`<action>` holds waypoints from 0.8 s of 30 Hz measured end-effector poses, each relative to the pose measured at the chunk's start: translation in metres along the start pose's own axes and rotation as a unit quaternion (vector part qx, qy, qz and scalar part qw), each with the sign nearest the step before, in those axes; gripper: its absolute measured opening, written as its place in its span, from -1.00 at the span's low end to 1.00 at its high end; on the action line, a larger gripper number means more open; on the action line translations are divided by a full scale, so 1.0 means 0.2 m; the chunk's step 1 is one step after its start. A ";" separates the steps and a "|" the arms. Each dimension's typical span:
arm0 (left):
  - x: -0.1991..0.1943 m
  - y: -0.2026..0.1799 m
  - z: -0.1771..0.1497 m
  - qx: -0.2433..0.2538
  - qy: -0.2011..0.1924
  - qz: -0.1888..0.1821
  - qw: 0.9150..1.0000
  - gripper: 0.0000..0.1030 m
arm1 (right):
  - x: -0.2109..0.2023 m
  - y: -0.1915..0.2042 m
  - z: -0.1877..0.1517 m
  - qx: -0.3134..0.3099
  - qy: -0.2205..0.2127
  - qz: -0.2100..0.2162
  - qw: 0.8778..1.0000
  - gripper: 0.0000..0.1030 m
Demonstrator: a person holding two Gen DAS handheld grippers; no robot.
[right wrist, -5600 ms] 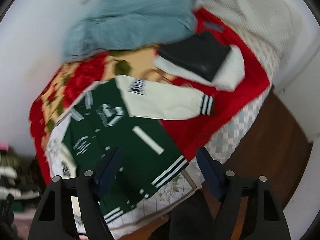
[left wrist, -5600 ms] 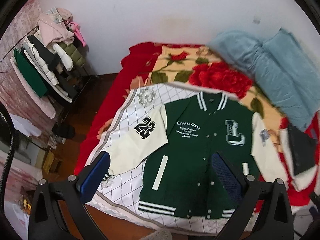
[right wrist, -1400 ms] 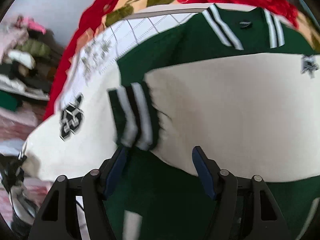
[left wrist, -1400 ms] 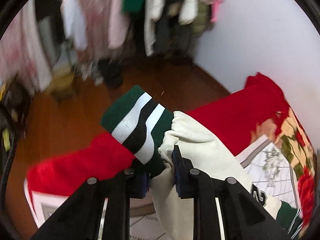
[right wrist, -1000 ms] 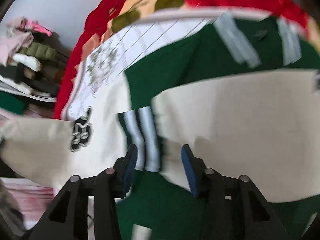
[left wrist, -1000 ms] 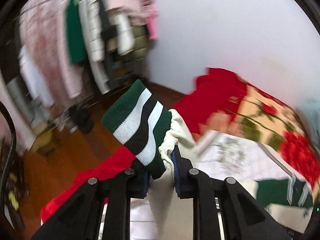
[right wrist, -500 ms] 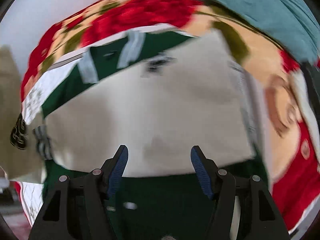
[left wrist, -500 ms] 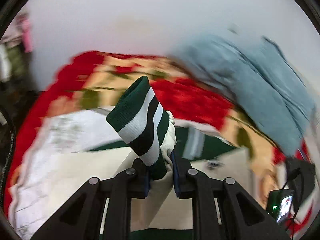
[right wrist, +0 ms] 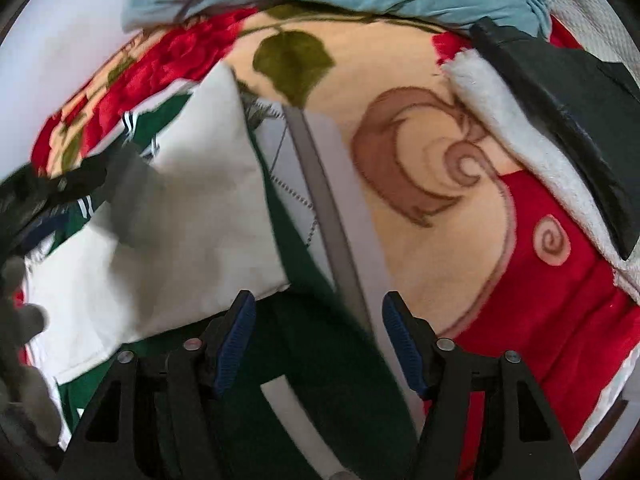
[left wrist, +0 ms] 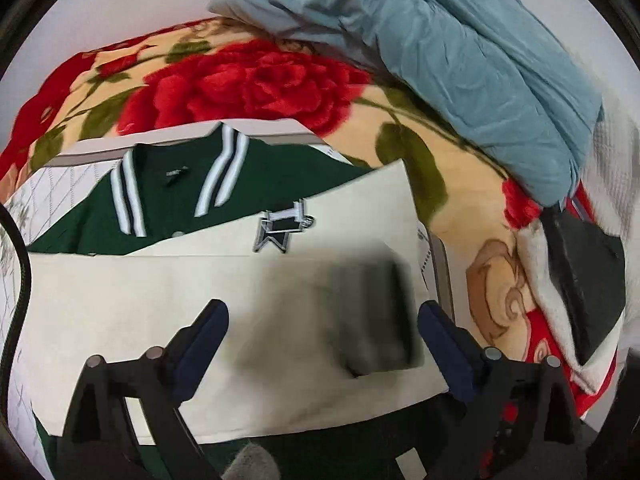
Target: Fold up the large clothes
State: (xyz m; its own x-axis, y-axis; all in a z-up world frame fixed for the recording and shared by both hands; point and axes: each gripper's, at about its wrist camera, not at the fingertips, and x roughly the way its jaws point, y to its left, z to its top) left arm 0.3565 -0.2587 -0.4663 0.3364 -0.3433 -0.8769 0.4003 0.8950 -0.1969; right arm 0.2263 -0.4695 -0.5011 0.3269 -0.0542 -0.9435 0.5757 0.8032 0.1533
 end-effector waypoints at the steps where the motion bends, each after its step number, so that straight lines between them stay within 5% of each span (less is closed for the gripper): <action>1: -0.02 0.02 0.00 -0.006 -0.002 0.006 1.000 0.88 | -0.02 -0.02 0.02 0.001 -0.003 0.005 1.000 0.49; 5: -0.15 0.20 -0.05 -0.041 -0.017 0.052 0.998 0.88 | -0.07 -0.05 0.07 0.001 -0.006 0.035 0.999 0.49; 7: -0.24 0.37 -0.12 -0.062 -0.017 0.108 0.992 0.88 | -0.08 -0.06 0.08 0.001 0.006 0.046 0.999 0.49; 11: -0.38 0.72 -0.41 -0.109 0.025 0.224 0.968 0.88 | -0.02 -0.06 0.06 -0.019 0.046 0.043 0.998 0.49; 14: -0.45 0.91 -0.68 -0.144 0.073 0.272 0.949 0.88 | 0.01 -0.02 -0.04 -0.033 0.099 0.064 0.992 0.48; 19: -0.49 0.98 -1.09 -0.155 0.161 0.305 0.926 0.88 | 0.02 0.24 -0.35 -0.089 0.184 0.125 0.971 0.48; 24: -0.49 0.81 -1.32 -0.133 0.189 0.291 0.928 0.88 | 0.12 0.56 -0.81 -0.129 0.272 0.136 0.944 0.48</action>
State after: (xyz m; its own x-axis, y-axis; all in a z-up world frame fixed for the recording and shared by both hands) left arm 0.1639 -0.0048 -0.5285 0.0860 0.3006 -0.9499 0.0029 0.9533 0.3020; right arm 0.1777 -0.2851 -0.5546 -0.0377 0.4316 -0.9013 0.3023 0.8646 0.4014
